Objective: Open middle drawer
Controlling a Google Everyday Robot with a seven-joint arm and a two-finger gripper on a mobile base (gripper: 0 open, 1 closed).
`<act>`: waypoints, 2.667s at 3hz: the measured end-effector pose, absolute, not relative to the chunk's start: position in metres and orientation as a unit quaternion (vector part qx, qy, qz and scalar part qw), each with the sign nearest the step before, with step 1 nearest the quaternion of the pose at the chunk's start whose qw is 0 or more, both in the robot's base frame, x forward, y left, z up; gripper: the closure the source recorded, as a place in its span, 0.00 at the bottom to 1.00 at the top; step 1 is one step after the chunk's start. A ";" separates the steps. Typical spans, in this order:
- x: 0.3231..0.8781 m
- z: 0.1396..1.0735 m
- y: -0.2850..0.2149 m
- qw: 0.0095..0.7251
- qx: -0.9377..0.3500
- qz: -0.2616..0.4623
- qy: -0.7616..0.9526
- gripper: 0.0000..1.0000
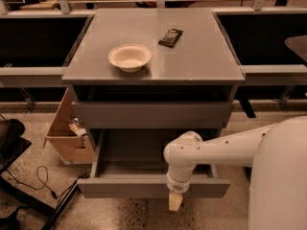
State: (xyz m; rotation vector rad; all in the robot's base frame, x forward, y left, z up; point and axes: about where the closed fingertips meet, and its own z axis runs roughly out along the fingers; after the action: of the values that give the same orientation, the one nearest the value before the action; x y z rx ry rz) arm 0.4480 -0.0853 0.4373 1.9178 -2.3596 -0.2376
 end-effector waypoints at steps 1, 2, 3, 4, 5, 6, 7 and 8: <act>0.449 0.441 -0.085 0.046 0.628 -0.078 -0.773 0.73; 0.413 0.441 -0.111 0.067 0.610 -0.065 -0.787 0.96; 0.404 0.442 -0.114 0.070 0.605 -0.062 -0.791 1.00; 0.390 0.440 -0.119 0.074 0.599 -0.061 -0.795 1.00; 0.390 0.440 -0.119 0.074 0.599 -0.061 -0.795 0.81; 0.390 0.440 -0.119 0.074 0.599 -0.061 -0.795 0.58; 0.390 0.440 -0.119 0.074 0.599 -0.061 -0.795 0.34; 0.389 0.456 -0.119 0.073 0.604 -0.046 -0.793 0.11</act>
Offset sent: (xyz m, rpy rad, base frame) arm -0.2141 -0.1479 0.0122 -0.2926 0.1030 -0.2355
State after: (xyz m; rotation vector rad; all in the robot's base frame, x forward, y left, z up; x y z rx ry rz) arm 0.3888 -0.1185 0.4562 1.8124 -2.3804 -0.1388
